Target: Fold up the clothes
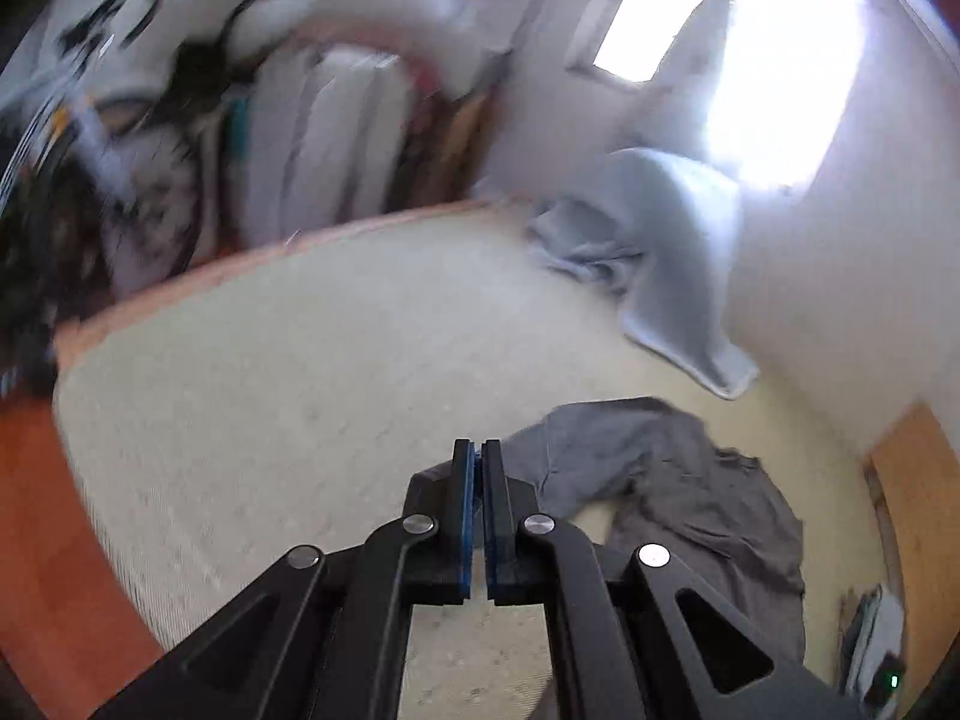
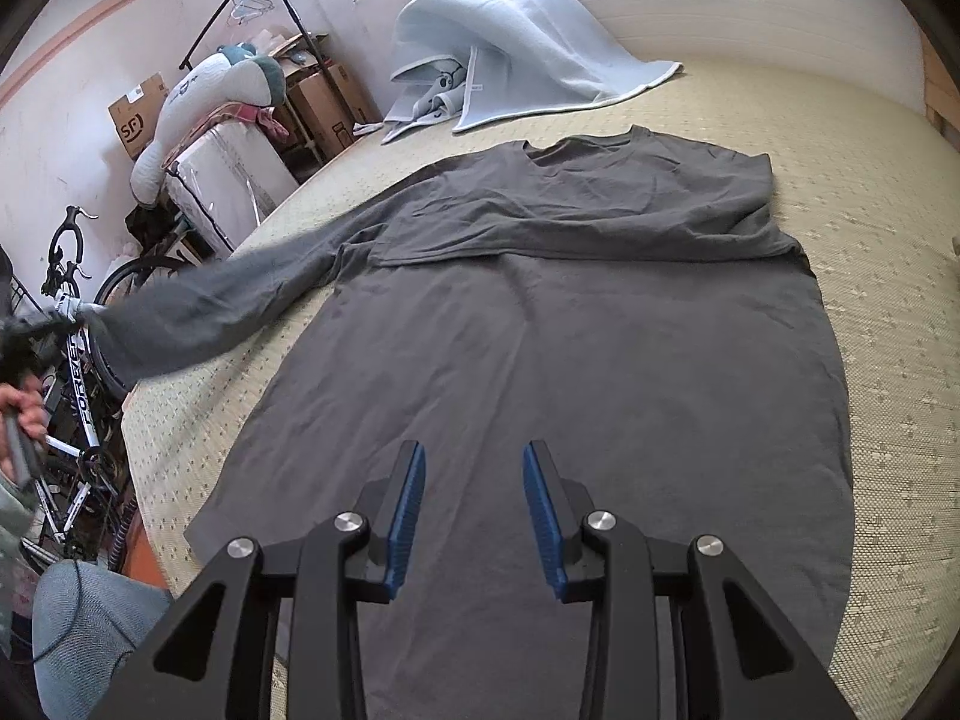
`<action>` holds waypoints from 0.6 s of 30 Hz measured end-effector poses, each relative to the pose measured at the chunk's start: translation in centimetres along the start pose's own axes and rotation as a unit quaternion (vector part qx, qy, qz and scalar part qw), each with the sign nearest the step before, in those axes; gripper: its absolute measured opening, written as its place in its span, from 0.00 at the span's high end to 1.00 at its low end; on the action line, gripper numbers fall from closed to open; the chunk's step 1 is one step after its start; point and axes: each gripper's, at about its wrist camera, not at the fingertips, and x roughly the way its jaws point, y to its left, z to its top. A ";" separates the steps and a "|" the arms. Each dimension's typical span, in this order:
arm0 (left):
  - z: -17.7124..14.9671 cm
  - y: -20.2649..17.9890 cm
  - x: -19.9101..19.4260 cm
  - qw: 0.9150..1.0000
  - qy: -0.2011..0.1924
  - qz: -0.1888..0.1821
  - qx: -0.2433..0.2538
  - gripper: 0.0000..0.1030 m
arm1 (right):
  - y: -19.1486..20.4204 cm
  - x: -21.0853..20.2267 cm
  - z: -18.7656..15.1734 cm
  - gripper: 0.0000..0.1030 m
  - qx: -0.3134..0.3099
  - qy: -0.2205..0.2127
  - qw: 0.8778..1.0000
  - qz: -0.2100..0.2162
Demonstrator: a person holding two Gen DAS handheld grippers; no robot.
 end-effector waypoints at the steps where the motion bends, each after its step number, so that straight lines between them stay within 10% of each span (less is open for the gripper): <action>1: 0.3 -1.0 -0.9 1.000 -0.002 -0.015 0.014 0.99 | 0.0 0.0 0.0 0.64 0.000 0.000 1.000 0.000; 18: 1.5 -27.2 3.7 0.958 0.074 -0.219 0.171 0.99 | -2.1 -1.6 1.4 0.64 0.014 -0.041 0.998 0.050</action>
